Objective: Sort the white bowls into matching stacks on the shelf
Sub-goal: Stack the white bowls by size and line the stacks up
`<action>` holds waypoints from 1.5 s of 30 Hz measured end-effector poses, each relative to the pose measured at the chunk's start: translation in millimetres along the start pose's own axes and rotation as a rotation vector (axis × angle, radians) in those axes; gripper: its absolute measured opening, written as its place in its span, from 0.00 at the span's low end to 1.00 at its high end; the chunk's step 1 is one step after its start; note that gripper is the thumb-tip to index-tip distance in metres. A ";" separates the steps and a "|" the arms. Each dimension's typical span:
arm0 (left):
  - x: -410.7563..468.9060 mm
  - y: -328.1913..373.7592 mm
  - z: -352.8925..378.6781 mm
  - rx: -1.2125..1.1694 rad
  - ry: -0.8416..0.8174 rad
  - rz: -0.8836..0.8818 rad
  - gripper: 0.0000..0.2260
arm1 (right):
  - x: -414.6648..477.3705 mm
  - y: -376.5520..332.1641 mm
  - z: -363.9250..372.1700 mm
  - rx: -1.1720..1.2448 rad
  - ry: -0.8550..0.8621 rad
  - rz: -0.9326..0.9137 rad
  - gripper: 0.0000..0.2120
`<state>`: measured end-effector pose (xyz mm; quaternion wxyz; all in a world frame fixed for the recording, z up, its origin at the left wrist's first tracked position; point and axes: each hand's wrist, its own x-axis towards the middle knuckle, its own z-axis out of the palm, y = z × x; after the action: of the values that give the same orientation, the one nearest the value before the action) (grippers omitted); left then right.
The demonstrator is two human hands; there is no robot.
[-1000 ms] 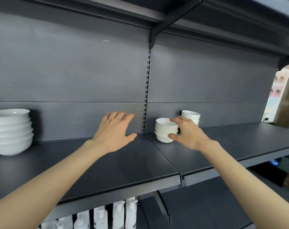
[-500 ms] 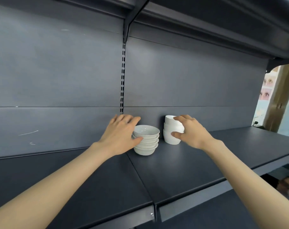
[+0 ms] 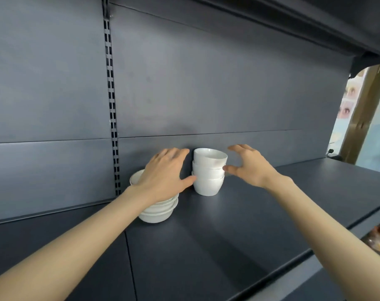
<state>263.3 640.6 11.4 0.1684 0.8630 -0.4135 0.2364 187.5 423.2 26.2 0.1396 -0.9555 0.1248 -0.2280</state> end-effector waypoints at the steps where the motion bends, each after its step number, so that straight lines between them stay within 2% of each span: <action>1: 6.0 4.4 6.2 -0.013 0.004 -0.018 0.29 | 7.6 9.0 2.2 0.009 -0.011 -0.009 0.30; 8: 33.0 42.2 50.2 -0.159 0.041 -0.201 0.31 | 52.1 65.3 15.1 0.134 -0.084 -0.121 0.34; 14: 39.5 63.9 93.3 -0.290 0.055 -0.431 0.39 | 76.3 96.8 36.2 0.340 -0.206 -0.225 0.40; 21: 50.1 56.6 134.9 -0.449 0.032 -0.642 0.45 | 95.8 105.8 59.8 0.604 -0.312 -0.222 0.47; 23: 54.6 52.2 144.5 -0.541 0.023 -0.676 0.46 | 99.6 105.0 64.2 0.656 -0.314 -0.209 0.46; 26: 60.2 46.0 156.1 -0.701 0.029 -0.690 0.46 | 103.4 103.9 71.9 0.733 -0.312 -0.201 0.34; 28: 63.5 43.3 164.4 -0.771 0.042 -0.677 0.44 | 105.2 104.6 77.7 0.786 -0.311 -0.197 0.30; 32: 66.0 40.9 176.4 -0.830 0.093 -0.625 0.41 | 110.2 106.5 84.6 0.867 -0.299 -0.196 0.29; 36: 65.8 37.4 181.3 -0.832 0.121 -0.599 0.41 | 111.5 108.0 88.4 0.911 -0.285 -0.185 0.35; 42: 66.2 35.4 184.1 -0.836 0.146 -0.581 0.39 | 112.2 108.8 90.5 0.938 -0.265 -0.187 0.29; 45: 66.1 34.6 185.0 -0.842 0.140 -0.581 0.40 | 111.1 108.6 90.6 0.943 -0.268 -0.182 0.32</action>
<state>321.7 488.0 -103.0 0.5872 0.7818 -0.2038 0.0501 307.2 307.7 -42.1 0.5509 -0.8162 -0.0949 -0.1461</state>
